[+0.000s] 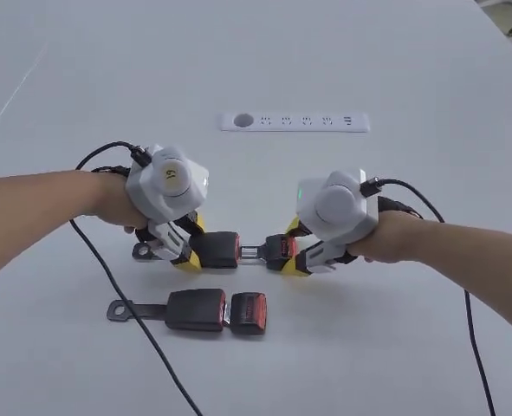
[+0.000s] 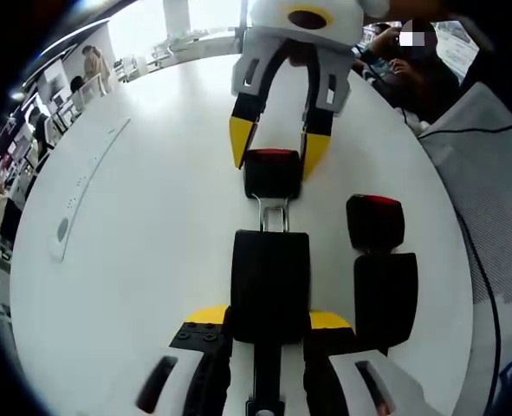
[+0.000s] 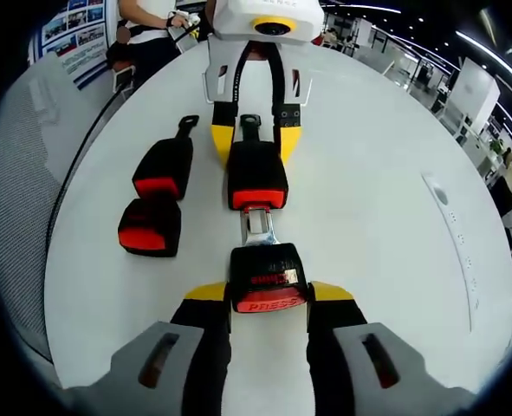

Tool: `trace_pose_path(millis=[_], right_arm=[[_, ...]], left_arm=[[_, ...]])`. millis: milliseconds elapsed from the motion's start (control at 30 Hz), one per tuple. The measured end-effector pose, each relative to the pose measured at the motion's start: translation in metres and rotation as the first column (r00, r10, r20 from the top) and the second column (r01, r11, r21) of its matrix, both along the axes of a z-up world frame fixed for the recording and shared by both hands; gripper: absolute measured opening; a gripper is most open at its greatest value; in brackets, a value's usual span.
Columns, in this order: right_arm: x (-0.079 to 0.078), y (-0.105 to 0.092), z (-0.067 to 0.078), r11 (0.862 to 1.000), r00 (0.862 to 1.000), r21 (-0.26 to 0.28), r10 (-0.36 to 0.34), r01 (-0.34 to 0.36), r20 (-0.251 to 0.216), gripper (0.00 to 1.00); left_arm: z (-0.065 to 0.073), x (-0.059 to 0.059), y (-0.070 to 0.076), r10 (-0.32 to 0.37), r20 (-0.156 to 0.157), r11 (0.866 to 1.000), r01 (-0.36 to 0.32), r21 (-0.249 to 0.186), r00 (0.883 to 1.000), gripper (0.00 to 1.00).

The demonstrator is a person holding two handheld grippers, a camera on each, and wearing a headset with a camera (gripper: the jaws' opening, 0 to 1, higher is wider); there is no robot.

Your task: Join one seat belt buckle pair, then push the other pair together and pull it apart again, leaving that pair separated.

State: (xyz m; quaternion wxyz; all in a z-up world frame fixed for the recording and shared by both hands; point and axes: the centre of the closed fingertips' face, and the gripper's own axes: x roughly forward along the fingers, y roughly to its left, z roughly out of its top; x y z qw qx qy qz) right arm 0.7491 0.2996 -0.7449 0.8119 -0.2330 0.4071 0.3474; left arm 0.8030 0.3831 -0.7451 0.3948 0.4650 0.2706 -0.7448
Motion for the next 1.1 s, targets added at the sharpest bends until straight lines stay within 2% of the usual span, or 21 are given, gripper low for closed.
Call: trace_pose_path(millis=[67,300,600,900,1100], right_arm=[[0.001,0.0,0.0,1.0,1.0,-0.012,0.006,-0.006,0.004,0.31],[0.003,0.001,0.001,1.0,1.0,0.01,-0.014,0.014,0.01,0.31],[0.009,0.01,0.002,1.0,1.0,0.015,-0.005,0.005,0.024,0.31],[0.008,0.01,0.001,1.0,0.999,0.023,-0.006,0.005,0.047,0.31],[0.008,0.011,0.001,0.999,0.998,0.037,-0.004,0.002,0.06,0.3]], left_arm=[[0.0,0.0,0.0,0.002,-0.001,1.0,-0.002,-0.001,1.0,0.32],[0.0,0.001,0.0,0.007,-0.004,1.0,-0.007,-0.005,1.0,0.32],[0.0,0.001,0.0,0.009,-0.003,1.0,-0.009,-0.004,1.0,0.32],[0.0,0.0,0.001,0.008,-0.007,1.0,-0.008,-0.015,1.0,0.31],[0.001,0.0,0.001,0.017,-0.021,0.999,-0.017,-0.037,1.0,0.31]])
